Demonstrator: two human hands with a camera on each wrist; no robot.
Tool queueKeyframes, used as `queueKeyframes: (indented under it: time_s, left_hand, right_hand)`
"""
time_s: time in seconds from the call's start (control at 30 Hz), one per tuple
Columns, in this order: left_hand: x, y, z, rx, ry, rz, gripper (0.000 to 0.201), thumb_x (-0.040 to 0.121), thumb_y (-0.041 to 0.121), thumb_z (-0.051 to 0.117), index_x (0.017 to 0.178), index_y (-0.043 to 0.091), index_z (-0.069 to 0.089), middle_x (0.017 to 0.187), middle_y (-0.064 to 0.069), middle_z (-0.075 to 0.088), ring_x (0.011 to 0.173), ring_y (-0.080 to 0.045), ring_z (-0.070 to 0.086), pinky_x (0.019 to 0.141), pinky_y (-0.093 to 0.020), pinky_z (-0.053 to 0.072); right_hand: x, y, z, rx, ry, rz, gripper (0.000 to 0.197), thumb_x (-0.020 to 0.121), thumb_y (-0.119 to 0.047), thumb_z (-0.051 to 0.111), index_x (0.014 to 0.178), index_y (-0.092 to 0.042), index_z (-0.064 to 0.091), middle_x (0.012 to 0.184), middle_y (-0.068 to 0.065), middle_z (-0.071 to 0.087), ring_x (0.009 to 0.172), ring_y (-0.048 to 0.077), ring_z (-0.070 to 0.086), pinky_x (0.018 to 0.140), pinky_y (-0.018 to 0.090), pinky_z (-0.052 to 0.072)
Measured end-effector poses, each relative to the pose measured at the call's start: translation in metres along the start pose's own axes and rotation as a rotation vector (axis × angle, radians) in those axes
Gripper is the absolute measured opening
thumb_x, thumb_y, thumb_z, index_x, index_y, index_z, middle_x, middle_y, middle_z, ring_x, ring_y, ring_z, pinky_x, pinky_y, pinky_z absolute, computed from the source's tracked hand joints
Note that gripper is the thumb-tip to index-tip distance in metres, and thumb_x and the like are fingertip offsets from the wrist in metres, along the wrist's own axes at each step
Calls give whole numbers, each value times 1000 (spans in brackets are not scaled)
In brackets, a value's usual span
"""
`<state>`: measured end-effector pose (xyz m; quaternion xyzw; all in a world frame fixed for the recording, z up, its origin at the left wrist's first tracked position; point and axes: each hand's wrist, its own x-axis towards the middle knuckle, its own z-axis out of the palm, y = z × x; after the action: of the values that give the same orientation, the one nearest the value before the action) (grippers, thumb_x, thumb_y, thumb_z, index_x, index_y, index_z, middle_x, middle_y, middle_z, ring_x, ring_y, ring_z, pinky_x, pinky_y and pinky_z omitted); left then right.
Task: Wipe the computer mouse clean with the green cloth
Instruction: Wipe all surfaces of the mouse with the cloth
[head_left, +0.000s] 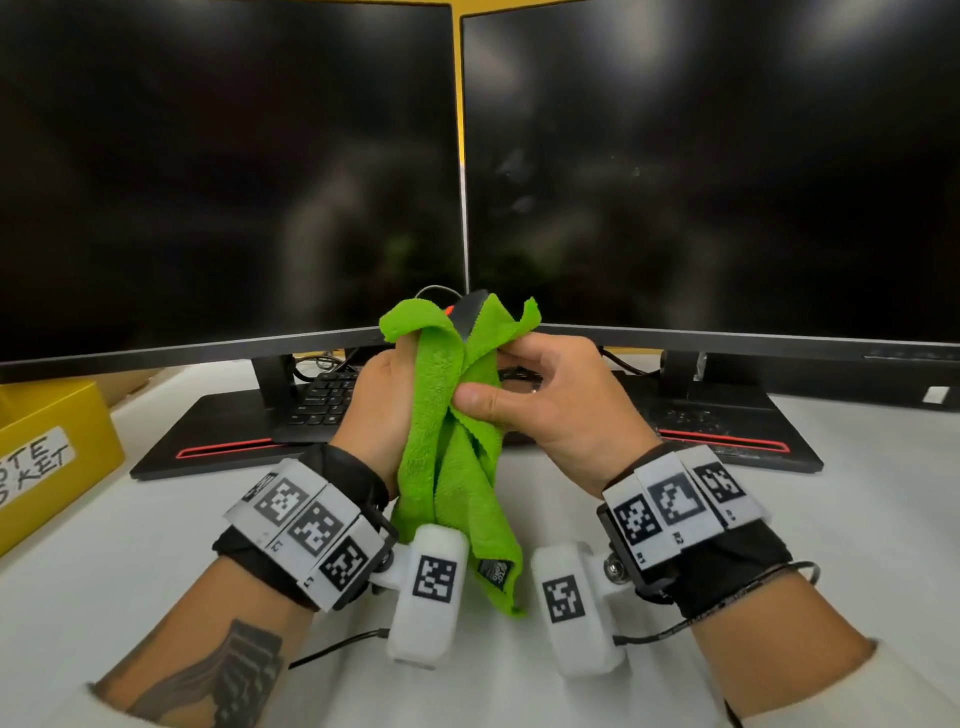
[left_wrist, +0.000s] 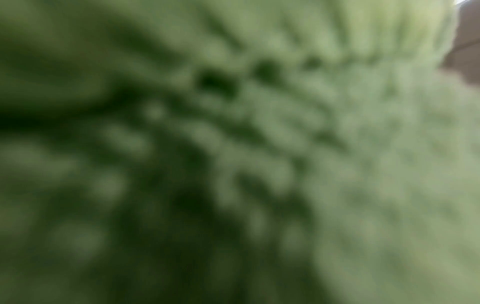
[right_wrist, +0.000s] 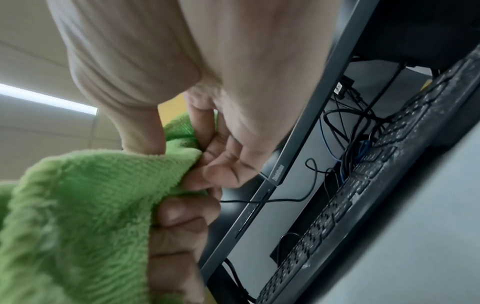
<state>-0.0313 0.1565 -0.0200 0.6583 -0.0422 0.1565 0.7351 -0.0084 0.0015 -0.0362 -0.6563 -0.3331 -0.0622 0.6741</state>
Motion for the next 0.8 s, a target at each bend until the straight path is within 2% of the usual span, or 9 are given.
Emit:
queueKeyframes:
  time_s: [0.07, 0.13, 0.2, 0.33, 0.4, 0.47, 0.53, 0.67, 0.8]
  left_hand:
    - [-2, -1, -1, -27, -8, -13, 36, 112, 30, 36, 84, 20, 57, 51, 13, 67, 47, 2, 63, 46, -10, 49]
    - [-3, 1, 1, 2, -31, -34, 45, 109, 42, 41, 77, 18, 61, 47, 8, 65, 48, -8, 63, 49, -20, 51]
    - [-1, 2, 5, -58, -89, -59, 54, 106, 54, 40, 81, 18, 70, 64, 0, 74, 66, -17, 69, 64, -29, 55]
    - [-5, 3, 13, -149, -254, -82, 64, 109, 57, 22, 119, 16, 71, 110, -9, 79, 101, -24, 75, 81, -36, 61]
    - [-5, 2, 12, -191, -281, -93, 71, 106, 62, 18, 124, 16, 69, 112, -11, 78, 101, -26, 75, 79, -38, 62]
    - [-5, 2, 8, -209, -283, -73, 73, 102, 68, 20, 119, 18, 70, 106, -10, 79, 97, -26, 77, 78, -42, 63]
    - [-5, 1, 5, -47, -210, -6, 69, 96, 78, 33, 117, 25, 71, 109, -14, 77, 104, -32, 75, 90, -55, 61]
    - [-1, -2, 0, 468, -75, 187, 31, 106, 46, 46, 115, 17, 49, 100, -19, 68, 96, -41, 68, 85, -56, 56]
    - [-2, -6, 3, 151, -88, 10, 41, 108, 43, 40, 89, 20, 67, 90, -9, 68, 90, -33, 68, 90, -49, 56]
  right_hand:
    - [-1, -2, 1, -6, 0, -19, 22, 86, -5, 80, 107, -1, 77, 104, 14, 80, 94, 25, 78, 83, 40, 64]
    - [-1, -4, 3, 22, 27, -19, 9, 90, -10, 75, 97, -3, 78, 93, 13, 79, 84, 22, 77, 78, 43, 65]
    - [1, -5, 4, 45, 90, -19, 17, 93, -14, 72, 89, 1, 78, 85, 21, 76, 76, 23, 74, 72, 44, 66]
    - [3, -6, 0, 62, 125, 7, 19, 97, -16, 68, 94, -1, 79, 90, 25, 77, 76, 24, 75, 72, 48, 66]
    - [2, -5, -1, 5, 108, -8, 16, 96, -20, 70, 97, -8, 81, 94, 20, 79, 82, 30, 77, 76, 55, 65]
    - [2, -5, 0, -12, 85, -22, 14, 95, -19, 70, 100, -10, 81, 89, 9, 81, 83, 26, 78, 74, 50, 66]
    - [2, -5, 2, -12, 69, -41, 12, 95, -16, 71, 101, -10, 80, 88, 0, 80, 84, 20, 78, 76, 46, 66]
    - [3, -1, -1, 2, 104, -63, 13, 94, -14, 74, 103, -9, 81, 96, 5, 82, 96, 28, 78, 87, 55, 63]
    - [2, 2, -2, -67, 100, -87, 20, 84, -10, 84, 103, -6, 82, 99, 8, 82, 98, 25, 78, 88, 49, 63]
